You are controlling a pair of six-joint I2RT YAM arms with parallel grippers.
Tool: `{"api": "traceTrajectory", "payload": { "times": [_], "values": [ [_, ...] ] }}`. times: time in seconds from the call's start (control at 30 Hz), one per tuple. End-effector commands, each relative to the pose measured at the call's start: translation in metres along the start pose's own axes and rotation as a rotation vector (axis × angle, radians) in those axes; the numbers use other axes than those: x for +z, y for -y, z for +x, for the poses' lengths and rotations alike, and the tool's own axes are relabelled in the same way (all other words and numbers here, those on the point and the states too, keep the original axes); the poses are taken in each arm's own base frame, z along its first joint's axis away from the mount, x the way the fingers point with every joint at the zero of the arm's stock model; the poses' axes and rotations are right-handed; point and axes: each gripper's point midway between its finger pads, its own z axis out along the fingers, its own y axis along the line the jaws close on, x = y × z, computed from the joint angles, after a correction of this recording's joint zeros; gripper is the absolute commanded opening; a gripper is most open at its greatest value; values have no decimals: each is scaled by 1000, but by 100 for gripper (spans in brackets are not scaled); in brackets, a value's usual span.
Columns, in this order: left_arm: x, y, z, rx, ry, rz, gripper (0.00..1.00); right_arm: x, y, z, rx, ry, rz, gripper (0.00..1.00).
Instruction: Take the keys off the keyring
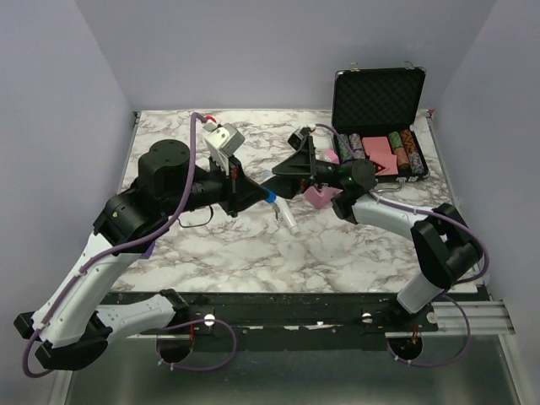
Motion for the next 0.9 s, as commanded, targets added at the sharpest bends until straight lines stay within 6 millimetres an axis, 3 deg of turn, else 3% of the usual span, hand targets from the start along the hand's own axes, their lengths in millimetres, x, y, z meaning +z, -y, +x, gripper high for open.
{"api": "traceTrajectory", "payload": {
  "times": [0.0,0.23,0.43,0.87],
  "values": [
    [-23,20,-28,22,89,27,0,-1,-85,56,-405,-136,-370,81],
    [-54,36,-63,40,215,25,0,9,-126,73,-439,-154,-486,77],
    [-69,46,-81,41,295,39,0,13,-151,82,-437,-154,-565,73],
    [-78,55,-101,30,384,61,0,23,-175,104,-424,-173,-667,70]
  ]
}}
